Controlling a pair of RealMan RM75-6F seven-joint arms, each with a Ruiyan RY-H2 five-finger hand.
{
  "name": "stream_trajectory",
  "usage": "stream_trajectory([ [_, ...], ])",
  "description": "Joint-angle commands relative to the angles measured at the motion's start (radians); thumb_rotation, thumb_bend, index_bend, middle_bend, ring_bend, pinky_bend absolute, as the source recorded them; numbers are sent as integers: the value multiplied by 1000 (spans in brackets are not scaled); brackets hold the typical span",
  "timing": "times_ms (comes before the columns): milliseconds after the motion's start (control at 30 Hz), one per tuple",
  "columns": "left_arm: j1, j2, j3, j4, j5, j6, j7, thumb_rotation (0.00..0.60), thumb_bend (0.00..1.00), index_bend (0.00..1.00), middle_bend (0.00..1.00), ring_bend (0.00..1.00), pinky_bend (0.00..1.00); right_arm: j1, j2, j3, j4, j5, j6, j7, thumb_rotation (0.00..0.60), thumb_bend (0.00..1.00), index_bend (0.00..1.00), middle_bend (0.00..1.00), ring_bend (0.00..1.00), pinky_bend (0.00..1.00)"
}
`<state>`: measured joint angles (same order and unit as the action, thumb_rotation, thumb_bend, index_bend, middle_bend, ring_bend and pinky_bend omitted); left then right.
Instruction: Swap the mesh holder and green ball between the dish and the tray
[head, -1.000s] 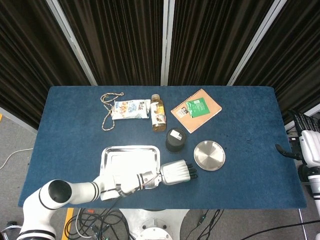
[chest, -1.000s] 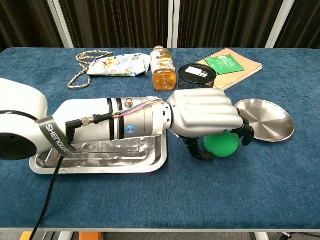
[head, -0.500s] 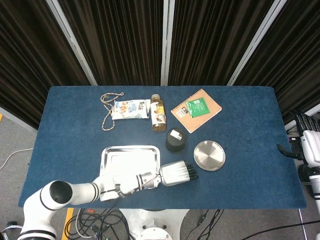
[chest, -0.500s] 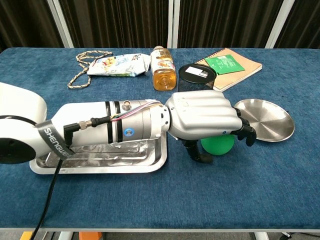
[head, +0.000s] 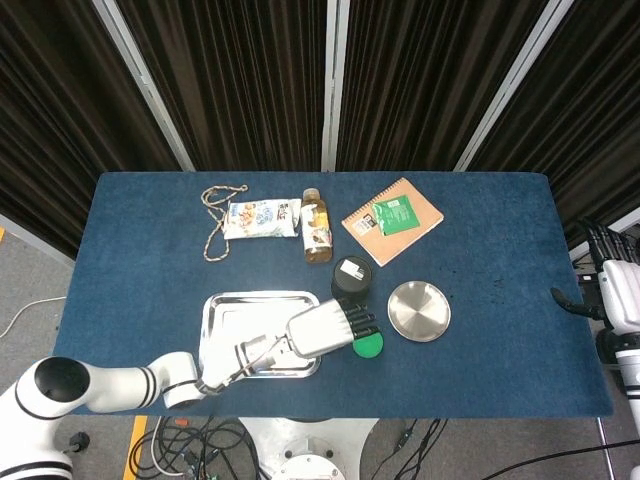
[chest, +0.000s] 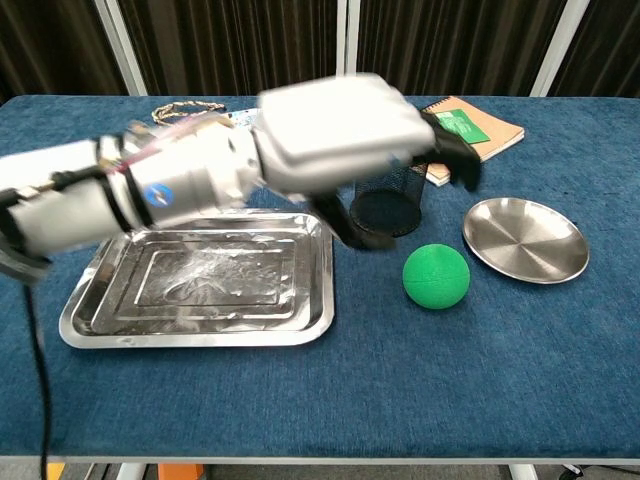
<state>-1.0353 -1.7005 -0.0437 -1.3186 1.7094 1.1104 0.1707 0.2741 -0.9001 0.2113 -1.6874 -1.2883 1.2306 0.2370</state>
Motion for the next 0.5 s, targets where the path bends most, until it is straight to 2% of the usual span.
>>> stream_trajectory([
  [33,59,57,-23,-53,-63,38,42,600,210,248,258,274,583,7,-5,-1,-7,-3,-7,-12,600,176,0,32,0,0],
  [133,82,85,-50,-71,-115,39,22,600,202,242,255,272,568,13,-11,0,-14,-2,-8,-24,600,176,0,31,0,0],
  [233,72,103,-83,-71,-167,-8,-31,600,180,196,233,230,504,13,-14,1,-19,-2,-4,-31,600,176,0,30,0,0],
  [367,21,105,-132,-51,-250,-143,-152,600,138,118,144,130,390,8,-10,1,-20,0,4,-32,600,176,0,30,0,0],
  [500,-24,65,-182,-44,-354,-279,-307,600,103,67,82,85,332,4,-11,-1,-12,6,2,-24,600,176,0,29,0,0],
])
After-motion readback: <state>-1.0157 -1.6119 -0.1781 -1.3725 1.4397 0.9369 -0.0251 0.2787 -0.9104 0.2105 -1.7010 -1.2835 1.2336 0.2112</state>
